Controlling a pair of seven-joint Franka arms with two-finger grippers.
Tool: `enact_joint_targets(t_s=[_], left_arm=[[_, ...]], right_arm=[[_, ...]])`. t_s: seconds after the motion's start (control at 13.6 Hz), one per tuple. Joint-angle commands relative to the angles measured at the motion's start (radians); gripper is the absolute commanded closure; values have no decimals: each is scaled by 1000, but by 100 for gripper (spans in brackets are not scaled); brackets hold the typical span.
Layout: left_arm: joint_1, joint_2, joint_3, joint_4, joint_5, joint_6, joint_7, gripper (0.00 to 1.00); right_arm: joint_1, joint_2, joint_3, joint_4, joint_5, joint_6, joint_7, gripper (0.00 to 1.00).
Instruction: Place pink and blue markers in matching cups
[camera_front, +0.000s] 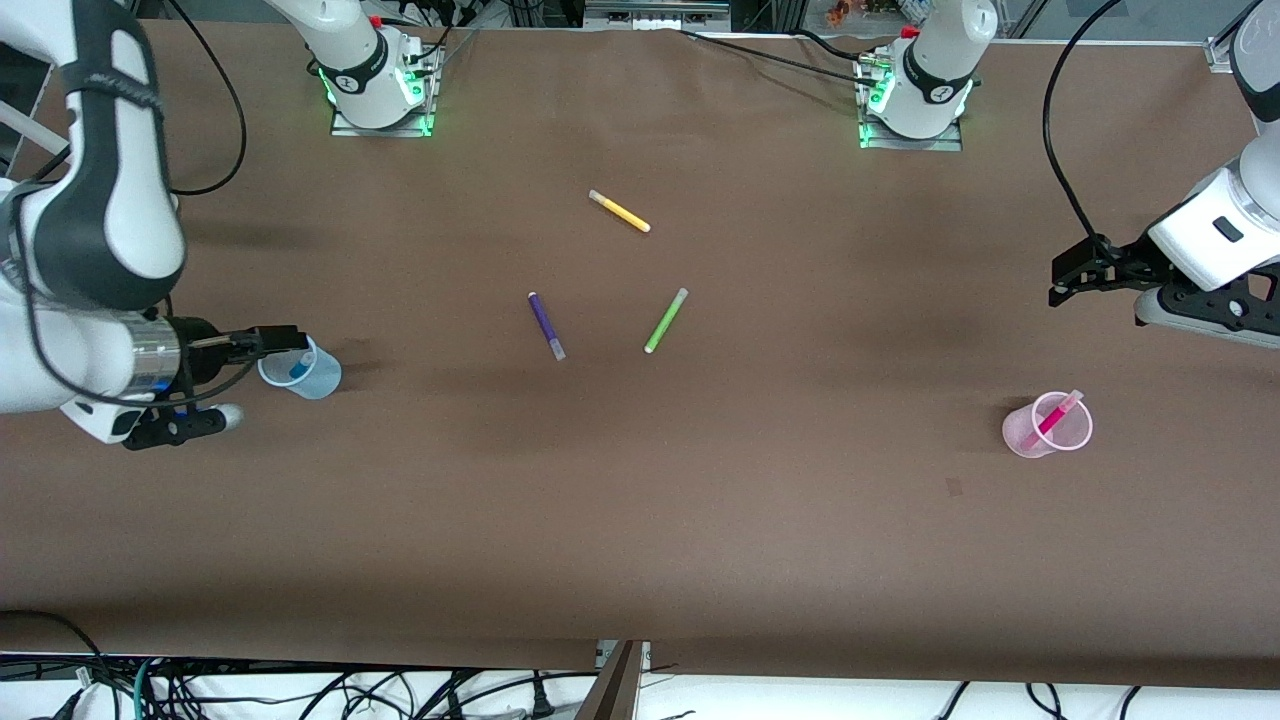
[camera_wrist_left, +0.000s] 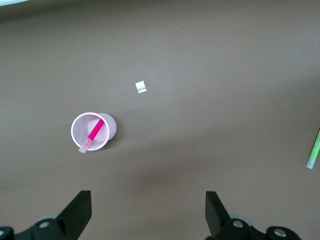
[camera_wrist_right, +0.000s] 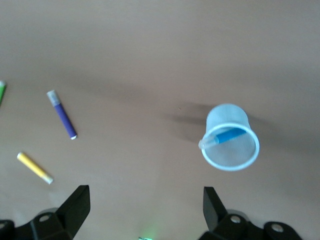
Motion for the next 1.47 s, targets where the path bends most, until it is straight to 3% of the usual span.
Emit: enact_joint_targets(t_s=[0.0, 0.22, 0.37, 0.51, 0.66, 0.81, 0.96, 1.18, 1.4], left_arm=[[2, -35, 3, -31, -29, 6, 7, 0], [3, -39, 3, -33, -29, 0, 14, 0], [2, -35, 1, -24, -23, -7, 36, 0], [-1, -32, 0, -14, -16, -28, 48, 0], [-10, -25, 1, 9, -16, -39, 112, 0], [-3, -21, 1, 9, -29, -56, 41, 0], [-9, -22, 0, 6, -23, -59, -54, 0], [-10, -21, 0, 6, -17, -62, -55, 0], [-10, -15, 0, 15, -17, -60, -55, 0]], right_arm=[[11, -142, 15, -138, -53, 11, 83, 0], [2, -317, 15, -293, -99, 89, 95, 0], [-18, -432, 15, -347, -161, 105, 92, 0], [-28, -527, 23, -386, -164, 90, 82, 0], [-32, -549, 23, -402, -153, 90, 79, 0], [-35, -569, 23, -399, -152, 53, 92, 0], [-35, -551, 23, -368, -149, 25, 113, 0], [-35, -497, 15, -292, -149, -18, 112, 0], [-35, -494, 11, -288, -149, -18, 112, 0]])
